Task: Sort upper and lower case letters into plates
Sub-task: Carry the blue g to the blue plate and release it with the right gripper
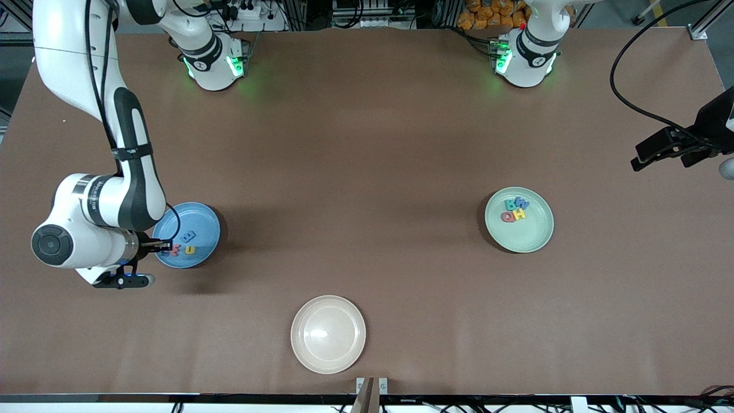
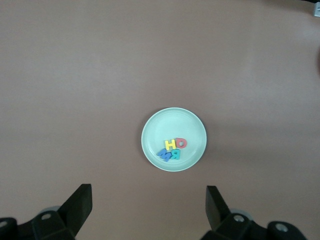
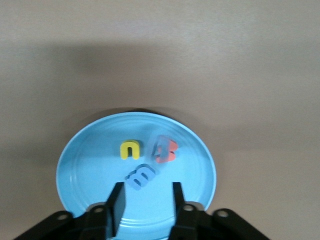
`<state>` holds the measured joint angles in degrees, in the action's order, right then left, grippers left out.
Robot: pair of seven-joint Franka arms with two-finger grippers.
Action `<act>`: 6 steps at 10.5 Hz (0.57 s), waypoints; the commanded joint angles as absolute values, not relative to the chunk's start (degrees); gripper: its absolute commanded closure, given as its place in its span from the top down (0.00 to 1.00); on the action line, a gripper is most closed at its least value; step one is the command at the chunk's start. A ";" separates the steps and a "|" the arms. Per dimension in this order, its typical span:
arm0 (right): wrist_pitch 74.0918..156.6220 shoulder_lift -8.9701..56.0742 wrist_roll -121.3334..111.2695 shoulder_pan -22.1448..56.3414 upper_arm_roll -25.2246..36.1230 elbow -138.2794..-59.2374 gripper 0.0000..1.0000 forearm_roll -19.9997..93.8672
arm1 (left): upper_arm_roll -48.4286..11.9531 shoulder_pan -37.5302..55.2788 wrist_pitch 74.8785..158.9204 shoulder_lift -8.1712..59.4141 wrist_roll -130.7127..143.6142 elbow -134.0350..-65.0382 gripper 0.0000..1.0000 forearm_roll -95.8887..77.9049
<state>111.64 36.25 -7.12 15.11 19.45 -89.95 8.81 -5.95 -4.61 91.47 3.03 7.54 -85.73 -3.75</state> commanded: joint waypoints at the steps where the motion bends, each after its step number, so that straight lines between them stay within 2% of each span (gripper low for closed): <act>1: 110.75 31.39 -6.94 13.29 16.54 -92.98 1.00 8.52 | -5.27 -4.40 90.35 1.93 6.59 -86.31 1.00 -5.54; 5: 111.09 15.34 -7.56 2.76 2.85 -101.58 1.00 4.94 | -5.71 -4.13 89.21 1.76 6.77 -86.22 1.00 -5.19; 6: 110.75 11.46 -7.47 1.07 1.42 -102.21 1.00 4.49 | -5.71 -4.30 89.21 1.67 6.77 -86.31 1.00 -5.27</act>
